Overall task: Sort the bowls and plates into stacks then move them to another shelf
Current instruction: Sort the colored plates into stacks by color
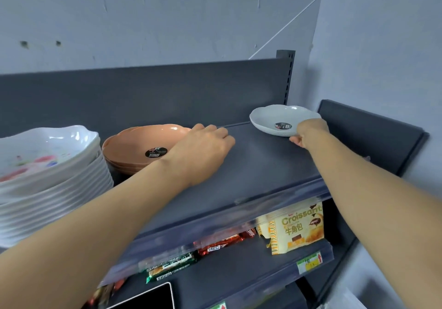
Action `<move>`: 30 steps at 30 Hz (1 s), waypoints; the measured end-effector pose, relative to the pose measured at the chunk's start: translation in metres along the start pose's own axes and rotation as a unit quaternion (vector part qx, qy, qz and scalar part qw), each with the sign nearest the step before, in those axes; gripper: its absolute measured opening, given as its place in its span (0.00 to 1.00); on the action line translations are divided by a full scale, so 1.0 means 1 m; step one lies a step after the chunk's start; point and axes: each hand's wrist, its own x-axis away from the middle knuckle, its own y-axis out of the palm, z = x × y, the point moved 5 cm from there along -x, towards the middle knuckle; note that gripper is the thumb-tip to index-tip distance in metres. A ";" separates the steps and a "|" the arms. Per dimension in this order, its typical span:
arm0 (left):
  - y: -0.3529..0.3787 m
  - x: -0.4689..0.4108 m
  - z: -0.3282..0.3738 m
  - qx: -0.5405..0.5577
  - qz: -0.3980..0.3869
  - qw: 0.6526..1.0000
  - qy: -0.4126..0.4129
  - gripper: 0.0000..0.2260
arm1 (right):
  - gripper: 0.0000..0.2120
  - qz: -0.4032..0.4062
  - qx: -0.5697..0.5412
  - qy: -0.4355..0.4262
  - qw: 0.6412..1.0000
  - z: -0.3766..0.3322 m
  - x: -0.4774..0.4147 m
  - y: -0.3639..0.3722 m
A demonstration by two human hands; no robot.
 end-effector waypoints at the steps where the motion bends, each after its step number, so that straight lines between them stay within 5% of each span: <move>1: -0.003 0.001 -0.001 -0.002 0.003 1.000 -0.003 0.10 | 0.14 -0.004 -0.008 -0.015 1.000 -0.004 0.007 0.004; 11: -0.078 0.056 -0.072 -0.020 0.118 0.985 -0.125 0.10 | 0.18 -0.107 0.013 -0.239 0.965 -0.086 0.155 0.083; 16: -0.101 0.136 -0.141 -0.043 0.103 0.970 -0.218 0.12 | 0.15 -0.181 0.045 -0.305 0.934 -0.093 0.253 0.145; 30: -0.099 0.374 -0.253 -0.072 -0.001 0.913 -0.402 0.11 | 0.17 -0.374 0.126 -0.293 0.871 -0.012 0.471 0.332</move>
